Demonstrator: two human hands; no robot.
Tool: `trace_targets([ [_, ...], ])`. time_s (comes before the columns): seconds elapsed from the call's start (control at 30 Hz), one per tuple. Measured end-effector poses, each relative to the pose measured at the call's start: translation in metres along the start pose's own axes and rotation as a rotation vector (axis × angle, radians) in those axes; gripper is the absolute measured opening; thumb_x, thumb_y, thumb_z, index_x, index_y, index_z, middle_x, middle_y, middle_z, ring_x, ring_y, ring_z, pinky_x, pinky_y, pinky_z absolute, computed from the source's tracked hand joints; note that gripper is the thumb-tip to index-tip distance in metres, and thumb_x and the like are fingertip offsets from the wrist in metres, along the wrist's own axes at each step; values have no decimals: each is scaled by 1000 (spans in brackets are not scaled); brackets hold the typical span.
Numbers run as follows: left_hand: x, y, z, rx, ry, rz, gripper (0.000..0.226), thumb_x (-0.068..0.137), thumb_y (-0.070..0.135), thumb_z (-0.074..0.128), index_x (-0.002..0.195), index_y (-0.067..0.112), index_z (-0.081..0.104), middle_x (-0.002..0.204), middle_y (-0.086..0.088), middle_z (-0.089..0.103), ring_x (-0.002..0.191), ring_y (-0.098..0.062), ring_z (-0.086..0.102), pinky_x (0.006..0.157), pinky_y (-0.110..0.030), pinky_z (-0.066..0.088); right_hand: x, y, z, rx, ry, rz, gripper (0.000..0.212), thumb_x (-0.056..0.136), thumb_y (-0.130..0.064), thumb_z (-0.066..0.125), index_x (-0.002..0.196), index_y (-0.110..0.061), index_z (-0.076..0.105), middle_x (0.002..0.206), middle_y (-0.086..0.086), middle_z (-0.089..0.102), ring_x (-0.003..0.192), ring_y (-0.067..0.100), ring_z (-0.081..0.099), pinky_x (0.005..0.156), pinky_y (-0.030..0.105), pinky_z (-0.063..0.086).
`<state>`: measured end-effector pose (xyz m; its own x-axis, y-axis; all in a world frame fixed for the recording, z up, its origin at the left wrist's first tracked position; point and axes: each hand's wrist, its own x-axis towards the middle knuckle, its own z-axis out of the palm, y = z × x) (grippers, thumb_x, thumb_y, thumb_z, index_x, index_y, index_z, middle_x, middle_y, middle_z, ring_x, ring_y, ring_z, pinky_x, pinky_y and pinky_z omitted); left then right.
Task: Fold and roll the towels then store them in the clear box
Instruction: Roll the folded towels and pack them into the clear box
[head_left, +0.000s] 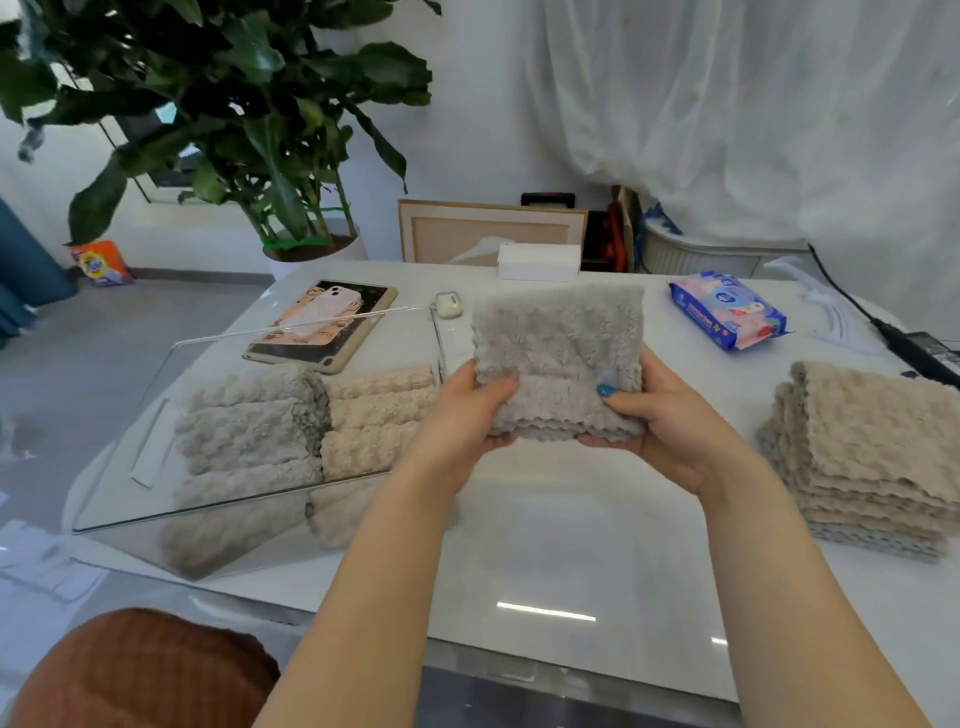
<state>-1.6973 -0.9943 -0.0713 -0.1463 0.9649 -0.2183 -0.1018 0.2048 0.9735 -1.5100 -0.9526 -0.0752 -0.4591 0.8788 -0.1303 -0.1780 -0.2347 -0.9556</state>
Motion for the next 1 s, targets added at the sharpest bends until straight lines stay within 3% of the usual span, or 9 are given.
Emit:
trace_targets([
  [0.17,-29,35,-61,78,-50,246,27,93,11,57,113,28,56,112,4,70,99,-14,68,85,-34,55,0,-18,44,-89,-235,75,42,88,-22,52,129,-27,48,118,4,68,99,38,67,88,52,52],
  [0.27,-43,45,-108,235,-120,192,29,90,27,59,114,42,53,109,12,70,101,-21,67,89,-42,52,10,-25,80,-156,-342,71,35,96,-9,45,127,-24,49,112,3,70,84,30,70,65,42,59],
  [0.33,-47,46,-138,132,-90,187,36,91,21,56,122,39,52,106,9,71,95,-28,66,80,-43,53,23,-22,108,-69,-380,68,40,95,1,41,126,-22,50,110,7,69,67,28,69,56,38,58],
  [0.4,-48,46,-167,-54,-50,205,37,92,10,48,127,24,52,91,3,73,66,-18,66,52,-28,55,40,-15,135,86,-432,109,39,93,8,34,120,-13,53,102,16,69,51,30,63,52,37,57],
  [0.47,-51,48,-192,-140,-42,213,28,84,14,52,106,16,67,68,-1,68,44,-10,55,39,-20,47,54,-9,158,157,-520,139,39,90,14,27,110,-3,56,90,24,68,44,29,59,53,36,57],
  [0.57,-51,57,-228,-130,-111,200,15,66,17,59,68,18,74,67,-4,66,48,-13,58,41,-22,50,81,2,186,240,-560,180,49,87,17,22,91,-3,66,92,22,66,61,30,67,60,40,59],
  [0.7,-32,57,-275,-89,-100,25,24,79,5,44,73,6,67,84,-14,66,66,-24,65,52,-33,57,110,13,206,224,-599,342,25,81,4,33,85,-7,55,100,20,56,70,32,61,60,37,57],
  [0.87,-15,47,-308,725,-193,-214,23,62,38,76,72,19,68,83,-6,62,72,-12,60,72,-32,57,137,40,234,-428,-615,406,14,90,-2,49,82,-11,57,86,2,57,72,15,55,66,28,54],
  [1.0,-4,41,-297,1368,-202,-278,20,76,25,77,76,19,58,72,7,60,66,-10,59,58,-21,46,147,72,257,-925,-631,383,29,85,7,48,78,-18,60,104,4,51,85,14,54,84,35,54],
])
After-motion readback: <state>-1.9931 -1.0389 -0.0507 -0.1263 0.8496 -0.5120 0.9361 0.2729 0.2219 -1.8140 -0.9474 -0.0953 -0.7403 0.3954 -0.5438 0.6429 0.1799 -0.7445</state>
